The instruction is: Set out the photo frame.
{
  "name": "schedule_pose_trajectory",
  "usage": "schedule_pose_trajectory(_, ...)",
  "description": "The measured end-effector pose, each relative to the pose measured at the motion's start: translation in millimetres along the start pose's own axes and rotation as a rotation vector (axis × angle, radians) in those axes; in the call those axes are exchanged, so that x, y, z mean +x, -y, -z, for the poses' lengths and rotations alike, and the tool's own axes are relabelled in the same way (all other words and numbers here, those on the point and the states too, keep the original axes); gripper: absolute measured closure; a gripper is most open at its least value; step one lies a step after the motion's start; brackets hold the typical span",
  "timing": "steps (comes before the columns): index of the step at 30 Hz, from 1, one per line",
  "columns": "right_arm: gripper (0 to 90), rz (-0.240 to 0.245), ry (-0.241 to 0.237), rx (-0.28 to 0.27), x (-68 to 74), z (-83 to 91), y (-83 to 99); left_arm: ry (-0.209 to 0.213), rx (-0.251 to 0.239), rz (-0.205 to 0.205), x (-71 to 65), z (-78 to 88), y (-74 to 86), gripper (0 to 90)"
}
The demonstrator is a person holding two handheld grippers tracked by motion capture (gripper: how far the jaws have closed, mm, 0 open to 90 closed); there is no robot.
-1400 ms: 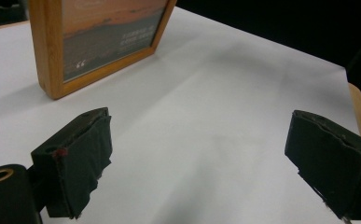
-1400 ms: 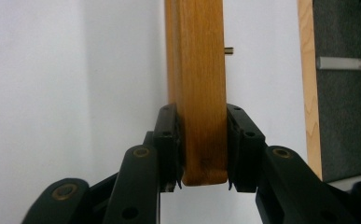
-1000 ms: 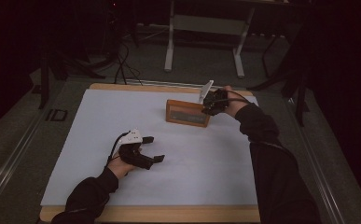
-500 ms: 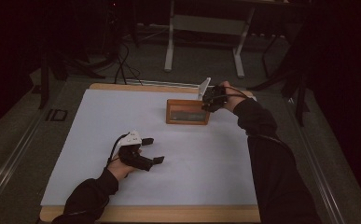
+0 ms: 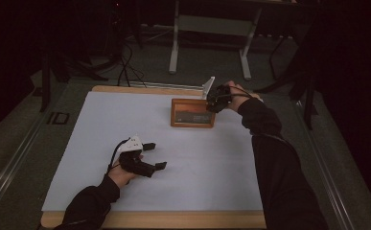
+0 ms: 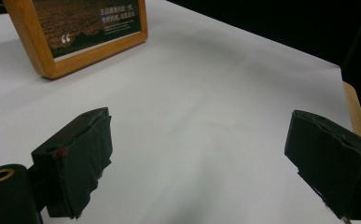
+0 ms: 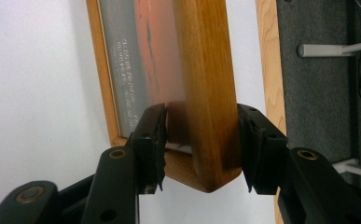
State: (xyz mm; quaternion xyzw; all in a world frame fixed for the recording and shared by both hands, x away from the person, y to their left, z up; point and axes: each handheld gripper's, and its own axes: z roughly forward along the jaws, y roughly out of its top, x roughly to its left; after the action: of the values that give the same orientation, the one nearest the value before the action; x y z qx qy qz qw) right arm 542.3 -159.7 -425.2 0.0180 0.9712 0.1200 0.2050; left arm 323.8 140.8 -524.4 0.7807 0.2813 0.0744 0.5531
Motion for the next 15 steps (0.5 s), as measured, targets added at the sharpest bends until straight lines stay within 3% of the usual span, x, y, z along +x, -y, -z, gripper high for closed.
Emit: schedule_pose_trajectory(15,49.1,-0.010,0.031,-0.009,-3.7,-7.2,2.0,0.001,-0.008,0.003,1.2,1.6,1.4,8.0)
